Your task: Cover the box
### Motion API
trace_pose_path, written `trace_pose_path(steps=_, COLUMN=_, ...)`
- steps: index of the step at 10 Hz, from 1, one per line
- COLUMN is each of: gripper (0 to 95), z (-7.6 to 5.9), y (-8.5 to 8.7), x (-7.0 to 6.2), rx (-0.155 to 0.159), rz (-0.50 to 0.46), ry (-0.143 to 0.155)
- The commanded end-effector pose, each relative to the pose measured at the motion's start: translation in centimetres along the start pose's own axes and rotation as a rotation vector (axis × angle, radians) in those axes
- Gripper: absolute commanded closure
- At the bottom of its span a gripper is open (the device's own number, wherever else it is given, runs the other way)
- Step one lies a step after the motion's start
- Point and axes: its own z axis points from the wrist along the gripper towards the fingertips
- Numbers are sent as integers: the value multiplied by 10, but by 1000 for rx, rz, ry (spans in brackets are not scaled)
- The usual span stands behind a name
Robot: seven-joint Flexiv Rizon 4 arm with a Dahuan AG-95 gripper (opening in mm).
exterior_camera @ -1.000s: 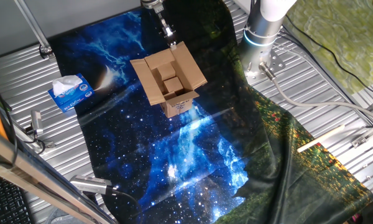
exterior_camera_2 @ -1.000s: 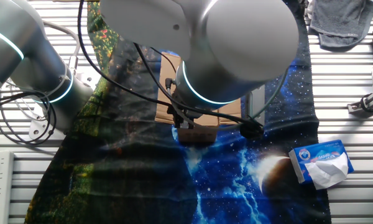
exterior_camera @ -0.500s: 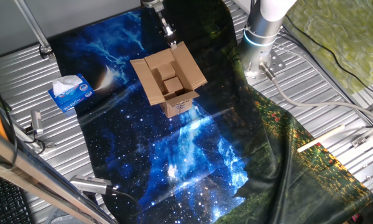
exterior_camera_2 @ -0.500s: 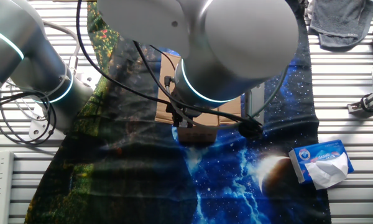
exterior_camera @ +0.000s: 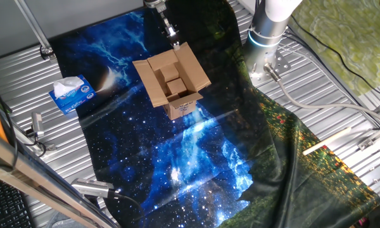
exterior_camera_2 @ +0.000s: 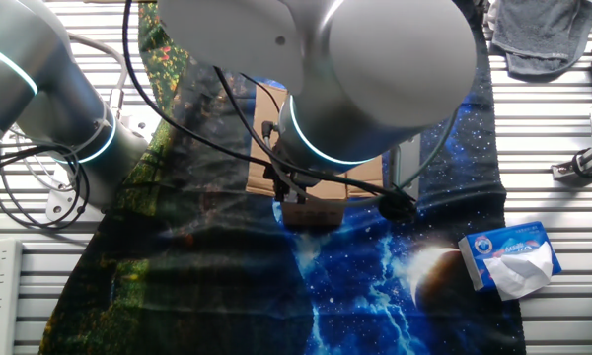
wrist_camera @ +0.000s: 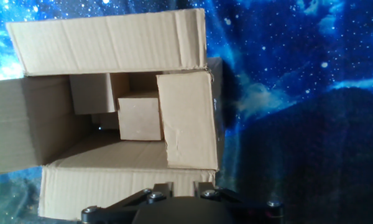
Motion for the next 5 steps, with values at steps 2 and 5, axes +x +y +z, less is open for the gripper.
trace_pose_path(steps=2, gripper=950, z=0, y=1, x=0, rx=4, rz=-2, ry=-5)
trace_pose_path(steps=5, gripper=950, z=2, y=2, x=-1, rx=12, rz=-4, ry=-9)
